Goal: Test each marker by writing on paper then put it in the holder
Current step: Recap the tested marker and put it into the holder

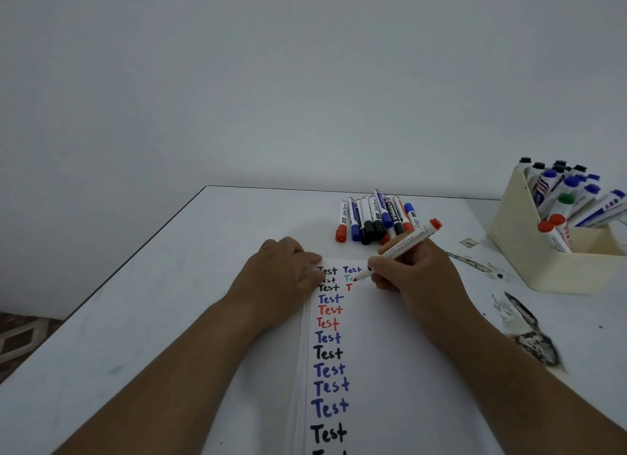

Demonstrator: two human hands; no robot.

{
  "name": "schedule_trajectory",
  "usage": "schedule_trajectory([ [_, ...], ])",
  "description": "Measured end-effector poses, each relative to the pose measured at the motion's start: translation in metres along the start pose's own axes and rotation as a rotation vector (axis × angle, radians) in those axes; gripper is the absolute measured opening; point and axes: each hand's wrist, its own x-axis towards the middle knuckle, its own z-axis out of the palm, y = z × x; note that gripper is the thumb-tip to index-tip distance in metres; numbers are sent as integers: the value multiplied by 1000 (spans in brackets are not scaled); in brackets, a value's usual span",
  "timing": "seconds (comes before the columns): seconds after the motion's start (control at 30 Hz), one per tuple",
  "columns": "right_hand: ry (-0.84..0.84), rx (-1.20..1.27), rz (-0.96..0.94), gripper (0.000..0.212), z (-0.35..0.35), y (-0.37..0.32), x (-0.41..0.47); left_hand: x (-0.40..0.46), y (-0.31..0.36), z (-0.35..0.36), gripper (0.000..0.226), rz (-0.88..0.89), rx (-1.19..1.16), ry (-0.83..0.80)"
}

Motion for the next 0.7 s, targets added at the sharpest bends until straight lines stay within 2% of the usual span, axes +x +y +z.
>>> schedule_trajectory([
  [0.23, -9, -24, 5, 16, 2, 1, 0, 0, 0, 3, 64, -83, 107, -153],
  [0.43, -15, -79, 10, 19, 4, 4, 1, 0, 3, 1, 78, -68, 153, -244],
  [0.57, -25, -123, 19, 25, 6, 5, 2, 0, 3, 1, 89, -127, 190, -238],
  [0.7, -9, -126, 20, 22, 4, 4, 1, 1, 2, 6, 90, -200, 262, -254],
])
